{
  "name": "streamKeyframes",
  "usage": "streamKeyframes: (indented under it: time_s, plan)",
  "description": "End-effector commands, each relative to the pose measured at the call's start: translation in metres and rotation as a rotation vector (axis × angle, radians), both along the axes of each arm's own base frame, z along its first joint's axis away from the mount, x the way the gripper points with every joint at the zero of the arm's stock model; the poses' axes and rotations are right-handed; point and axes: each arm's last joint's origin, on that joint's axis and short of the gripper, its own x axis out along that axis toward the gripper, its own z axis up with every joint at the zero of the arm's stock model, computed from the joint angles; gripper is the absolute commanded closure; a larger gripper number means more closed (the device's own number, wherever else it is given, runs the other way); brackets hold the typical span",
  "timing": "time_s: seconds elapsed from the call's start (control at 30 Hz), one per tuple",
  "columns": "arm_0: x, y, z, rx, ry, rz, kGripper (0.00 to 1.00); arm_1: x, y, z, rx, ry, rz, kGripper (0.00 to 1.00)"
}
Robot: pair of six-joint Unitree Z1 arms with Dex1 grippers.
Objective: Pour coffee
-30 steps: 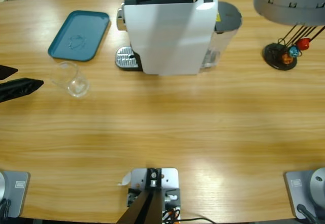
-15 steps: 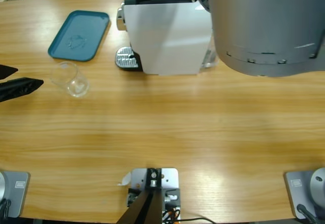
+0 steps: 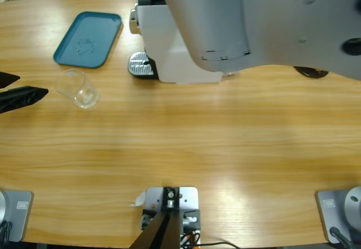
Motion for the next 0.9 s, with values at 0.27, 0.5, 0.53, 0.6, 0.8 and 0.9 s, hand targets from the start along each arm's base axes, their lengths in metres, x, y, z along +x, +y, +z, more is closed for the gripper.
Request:
streamKeyframes:
  time_s: [0.27,0.5,0.53,0.6,0.8,0.9]
  plan:
    - [-0.003,-0.001,-0.01,0.008,0.033,-0.039,0.0,0.016,0.024,-0.094,-0.1,0.166,0.07,1.0]
    - [-0.003,-0.001,-0.01,0.008,0.033,-0.038,0.0,0.016,0.017,-0.106,-0.089,0.198,0.053,1.0]
    - [-0.003,-0.001,-0.01,0.008,0.034,-0.038,0.002,0.016,0.017,-0.108,-0.086,0.202,0.052,1.0]
    - [-0.003,-0.002,-0.01,0.008,0.035,-0.039,0.004,0.016,0.018,-0.112,-0.078,0.209,0.049,1.0]
    - [-0.003,-0.001,-0.01,0.005,0.032,-0.039,0.004,0.018,0.021,-0.123,-0.062,0.227,0.034,1.0]
    - [-0.003,-0.001,-0.01,0.006,0.034,-0.039,0.004,0.018,0.021,-0.128,-0.046,0.238,0.027,1.0]
